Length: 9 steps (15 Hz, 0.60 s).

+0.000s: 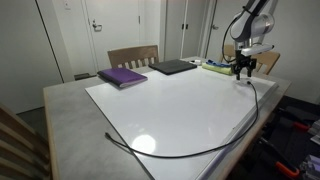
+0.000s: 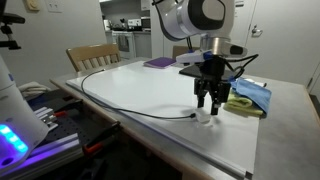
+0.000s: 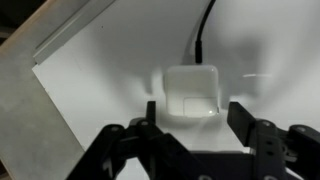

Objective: Unwind the phone charger on the whiteboard

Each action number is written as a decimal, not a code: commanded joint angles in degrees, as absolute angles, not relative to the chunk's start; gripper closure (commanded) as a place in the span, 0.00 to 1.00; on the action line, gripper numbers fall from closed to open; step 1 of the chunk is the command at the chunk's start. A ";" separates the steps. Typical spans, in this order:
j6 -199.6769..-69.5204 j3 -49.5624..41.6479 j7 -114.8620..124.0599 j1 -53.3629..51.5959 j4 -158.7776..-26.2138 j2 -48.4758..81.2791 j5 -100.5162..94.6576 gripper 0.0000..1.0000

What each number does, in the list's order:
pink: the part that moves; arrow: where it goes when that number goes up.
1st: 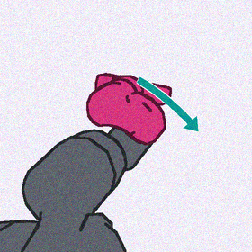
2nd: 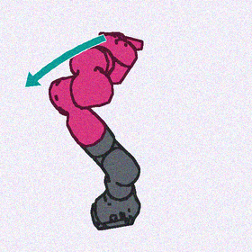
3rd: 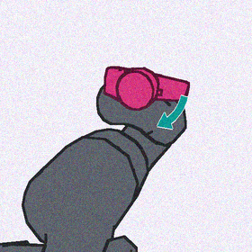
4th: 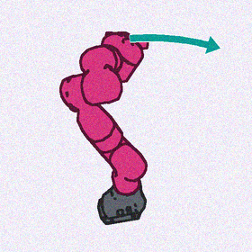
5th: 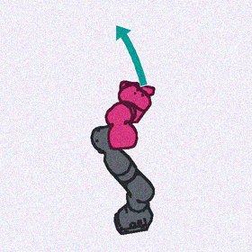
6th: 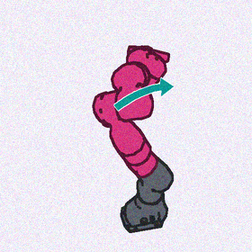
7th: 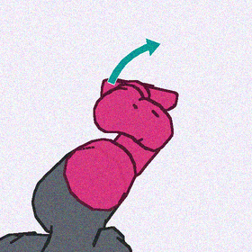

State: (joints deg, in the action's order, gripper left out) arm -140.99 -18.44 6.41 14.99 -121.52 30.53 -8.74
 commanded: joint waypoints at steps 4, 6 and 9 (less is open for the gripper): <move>-130.79 -17.78 4.39 12.05 -118.84 27.16 -12.49 0.00; -125.64 -16.55 1.35 11.35 -118.58 25.13 -13.50 0.00; -120.58 -14.79 -3.77 10.27 -118.99 22.34 -16.97 0.00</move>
